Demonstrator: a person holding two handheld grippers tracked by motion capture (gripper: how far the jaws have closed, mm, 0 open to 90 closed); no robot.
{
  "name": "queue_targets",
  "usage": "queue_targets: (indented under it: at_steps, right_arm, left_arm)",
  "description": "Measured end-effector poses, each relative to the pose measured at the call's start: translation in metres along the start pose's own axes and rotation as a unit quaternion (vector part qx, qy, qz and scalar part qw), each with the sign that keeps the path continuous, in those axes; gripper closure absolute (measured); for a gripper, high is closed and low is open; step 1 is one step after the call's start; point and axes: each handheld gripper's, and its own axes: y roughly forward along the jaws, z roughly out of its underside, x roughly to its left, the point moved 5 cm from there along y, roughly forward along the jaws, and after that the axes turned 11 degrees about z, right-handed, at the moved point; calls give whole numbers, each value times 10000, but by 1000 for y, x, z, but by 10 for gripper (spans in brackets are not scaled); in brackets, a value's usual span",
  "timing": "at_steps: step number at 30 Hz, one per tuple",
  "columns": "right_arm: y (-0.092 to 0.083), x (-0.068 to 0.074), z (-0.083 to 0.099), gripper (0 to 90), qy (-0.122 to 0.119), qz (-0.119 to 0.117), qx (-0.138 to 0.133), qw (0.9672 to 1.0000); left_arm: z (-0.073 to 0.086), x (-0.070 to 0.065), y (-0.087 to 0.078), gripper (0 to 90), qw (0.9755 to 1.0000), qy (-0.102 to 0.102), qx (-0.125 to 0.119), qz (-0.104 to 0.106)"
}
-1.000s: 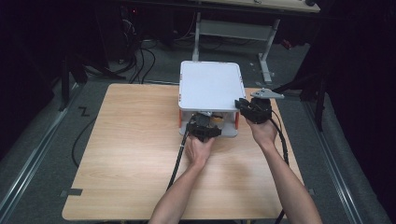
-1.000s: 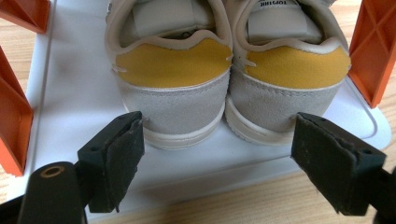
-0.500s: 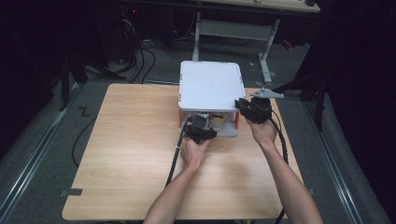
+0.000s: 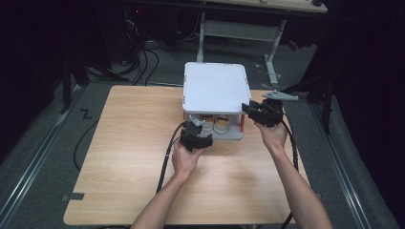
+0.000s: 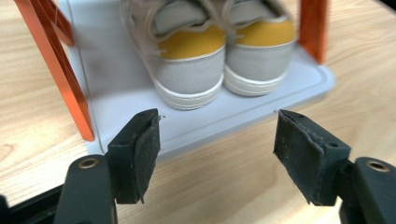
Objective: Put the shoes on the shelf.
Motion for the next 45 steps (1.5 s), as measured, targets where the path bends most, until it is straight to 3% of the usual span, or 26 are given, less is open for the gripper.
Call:
queue_targets:
  at_steps: [7, 14, 22, 25, 32, 45]
  right_arm:
    - [-21, -9, 11, 588, 147, -49, -94, 9998]
    - [-39, -12, 28, 571, 270, -197, -38, 9994]
    - [-59, -14, 39, 556, 260, -241, -118, 9993]
    - [-64, -14, 44, 547, 249, -248, -145, 9993]
    - [-76, -16, 55, 525, 299, -247, -263, 9989]
    - [-83, -29, 102, 519, 538, -165, -51, 9984]
  left_arm:
    - [0, 8, -32, 308, 9995, 115, -186, 216]
    - [0, 15, -56, 318, 9982, 60, -355, 484]
    - [0, 15, -76, 332, 9968, 158, -570, 538]
    - [2, 16, -82, 310, 9973, 199, -606, 357]
    - [10, 22, -96, 286, 9969, 109, -669, 405]
    - [32, 33, -108, 256, 9974, 107, -571, 429]
